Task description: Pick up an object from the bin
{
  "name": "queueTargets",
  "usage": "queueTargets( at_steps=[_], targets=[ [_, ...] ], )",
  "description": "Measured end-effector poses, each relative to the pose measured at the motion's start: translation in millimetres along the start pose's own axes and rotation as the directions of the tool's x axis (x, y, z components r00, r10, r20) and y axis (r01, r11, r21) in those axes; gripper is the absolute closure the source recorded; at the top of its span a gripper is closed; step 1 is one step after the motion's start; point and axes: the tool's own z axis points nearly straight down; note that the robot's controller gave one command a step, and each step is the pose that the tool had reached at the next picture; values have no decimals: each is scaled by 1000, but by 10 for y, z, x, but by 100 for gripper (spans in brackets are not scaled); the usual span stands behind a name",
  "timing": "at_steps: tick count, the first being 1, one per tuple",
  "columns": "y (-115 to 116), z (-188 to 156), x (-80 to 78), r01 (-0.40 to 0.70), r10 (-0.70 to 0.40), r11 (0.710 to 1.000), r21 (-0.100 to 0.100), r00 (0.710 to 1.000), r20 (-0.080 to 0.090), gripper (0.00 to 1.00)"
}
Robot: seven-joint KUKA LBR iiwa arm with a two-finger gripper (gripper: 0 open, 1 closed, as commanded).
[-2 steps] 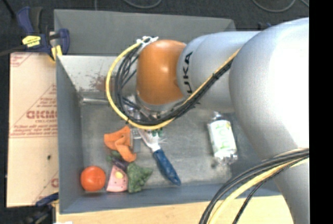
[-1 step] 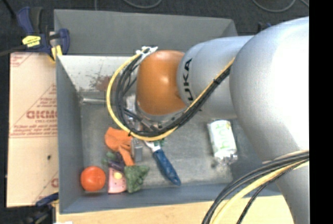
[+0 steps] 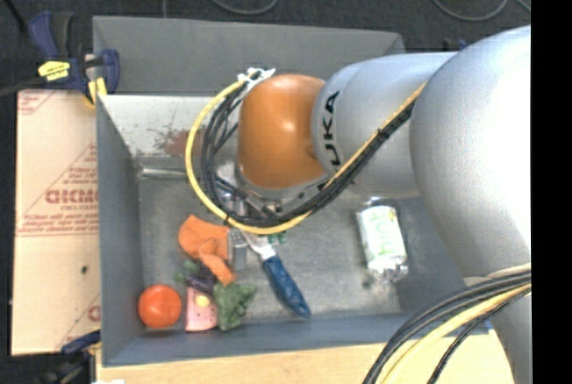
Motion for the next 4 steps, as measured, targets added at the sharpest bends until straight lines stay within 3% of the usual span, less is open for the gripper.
queueTargets(
  at_steps=[1, 2, 4],
  targets=[
    [-89, 318, 22, -20, 20, 1000, 1, 1000, 1, 0],
    [-131, 439, 42, 129, -129, 992, 0, 992, 3, 100],
    [-132, 410, 48, 127, -127, 992, -1, 992, 3, 100]
  ],
)
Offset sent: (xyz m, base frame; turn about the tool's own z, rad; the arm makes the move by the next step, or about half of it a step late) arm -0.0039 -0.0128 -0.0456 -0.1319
